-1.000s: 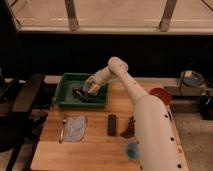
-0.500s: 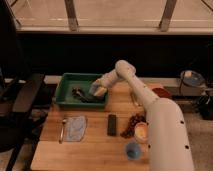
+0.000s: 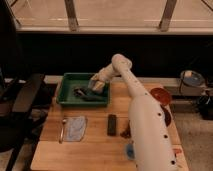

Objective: Wipe tray with sponge

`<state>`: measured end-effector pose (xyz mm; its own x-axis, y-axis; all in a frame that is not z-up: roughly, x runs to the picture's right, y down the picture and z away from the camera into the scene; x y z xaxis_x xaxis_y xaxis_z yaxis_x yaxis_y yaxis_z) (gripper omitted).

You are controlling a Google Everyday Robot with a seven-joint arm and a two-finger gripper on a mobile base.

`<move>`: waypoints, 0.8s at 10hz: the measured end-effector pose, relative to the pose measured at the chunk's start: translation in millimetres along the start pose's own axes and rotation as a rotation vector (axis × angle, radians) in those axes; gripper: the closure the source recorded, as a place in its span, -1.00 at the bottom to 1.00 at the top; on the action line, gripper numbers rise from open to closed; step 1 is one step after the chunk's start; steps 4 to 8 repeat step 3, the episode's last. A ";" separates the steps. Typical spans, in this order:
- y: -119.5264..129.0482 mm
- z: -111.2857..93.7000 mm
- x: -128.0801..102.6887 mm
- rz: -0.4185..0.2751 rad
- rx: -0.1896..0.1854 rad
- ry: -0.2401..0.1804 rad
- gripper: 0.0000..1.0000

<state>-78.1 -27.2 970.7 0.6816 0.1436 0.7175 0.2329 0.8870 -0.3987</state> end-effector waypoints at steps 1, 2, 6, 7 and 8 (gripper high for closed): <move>-0.7 7.0 -9.1 -0.014 -0.007 -0.015 1.00; 5.4 10.6 -14.7 -0.019 -0.015 -0.027 1.00; 14.8 10.5 -18.4 -0.012 -0.019 -0.037 1.00; 14.8 10.5 -18.4 -0.012 -0.019 -0.037 1.00; 14.8 10.5 -18.4 -0.012 -0.019 -0.037 1.00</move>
